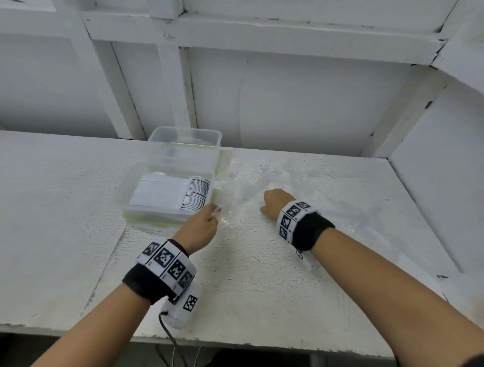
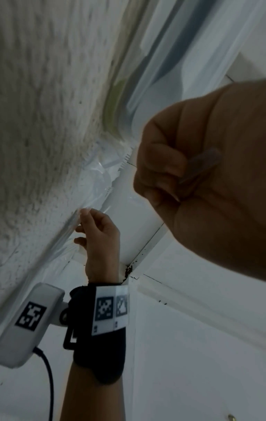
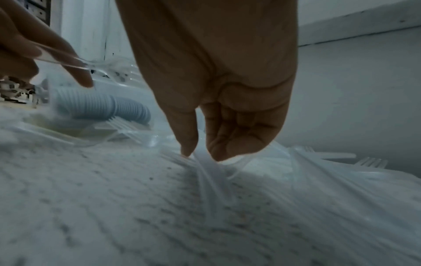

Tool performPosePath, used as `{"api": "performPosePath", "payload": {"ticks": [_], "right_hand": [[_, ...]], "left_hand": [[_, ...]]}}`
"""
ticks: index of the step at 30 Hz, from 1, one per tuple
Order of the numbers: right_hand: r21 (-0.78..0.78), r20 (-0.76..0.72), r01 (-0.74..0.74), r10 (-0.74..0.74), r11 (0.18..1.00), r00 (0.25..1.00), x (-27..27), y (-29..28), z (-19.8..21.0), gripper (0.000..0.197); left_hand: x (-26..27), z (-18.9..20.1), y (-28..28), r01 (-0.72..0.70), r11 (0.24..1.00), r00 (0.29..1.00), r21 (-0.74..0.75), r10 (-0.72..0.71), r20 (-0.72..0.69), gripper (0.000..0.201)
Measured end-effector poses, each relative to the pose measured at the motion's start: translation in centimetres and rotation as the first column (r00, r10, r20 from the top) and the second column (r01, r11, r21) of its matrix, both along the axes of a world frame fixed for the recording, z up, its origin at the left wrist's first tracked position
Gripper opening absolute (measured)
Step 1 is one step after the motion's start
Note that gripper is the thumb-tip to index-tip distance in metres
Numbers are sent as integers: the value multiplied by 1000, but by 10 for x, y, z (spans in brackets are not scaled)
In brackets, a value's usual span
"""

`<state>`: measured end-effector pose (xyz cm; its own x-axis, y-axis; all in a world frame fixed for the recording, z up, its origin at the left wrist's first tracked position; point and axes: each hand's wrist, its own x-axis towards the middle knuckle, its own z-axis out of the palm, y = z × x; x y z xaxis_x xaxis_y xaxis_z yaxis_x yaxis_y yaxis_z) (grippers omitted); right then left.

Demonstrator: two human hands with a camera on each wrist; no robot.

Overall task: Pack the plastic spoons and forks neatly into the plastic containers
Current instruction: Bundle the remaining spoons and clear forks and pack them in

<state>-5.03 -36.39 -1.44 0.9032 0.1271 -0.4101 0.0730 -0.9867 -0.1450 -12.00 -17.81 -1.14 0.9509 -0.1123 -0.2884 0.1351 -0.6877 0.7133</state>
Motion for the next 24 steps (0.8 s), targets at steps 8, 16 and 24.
{"api": "performPosePath", "payload": {"ticks": [8, 16, 24], "right_hand": [[18, 1, 35, -35, 999, 999, -13, -18, -4, 39], [-73, 51, 43, -40, 996, 998, -45, -55, 35, 22], [-320, 113, 51, -15, 946, 994, -53, -76, 57, 32]], "left_hand": [[0, -14, -13, -13, 998, 999, -57, 16, 47, 25], [23, -10, -40, 54, 989, 995, 140, -65, 75, 22], [29, -22, -61, 288, 858, 957, 425, -269, -104, 44]]}}
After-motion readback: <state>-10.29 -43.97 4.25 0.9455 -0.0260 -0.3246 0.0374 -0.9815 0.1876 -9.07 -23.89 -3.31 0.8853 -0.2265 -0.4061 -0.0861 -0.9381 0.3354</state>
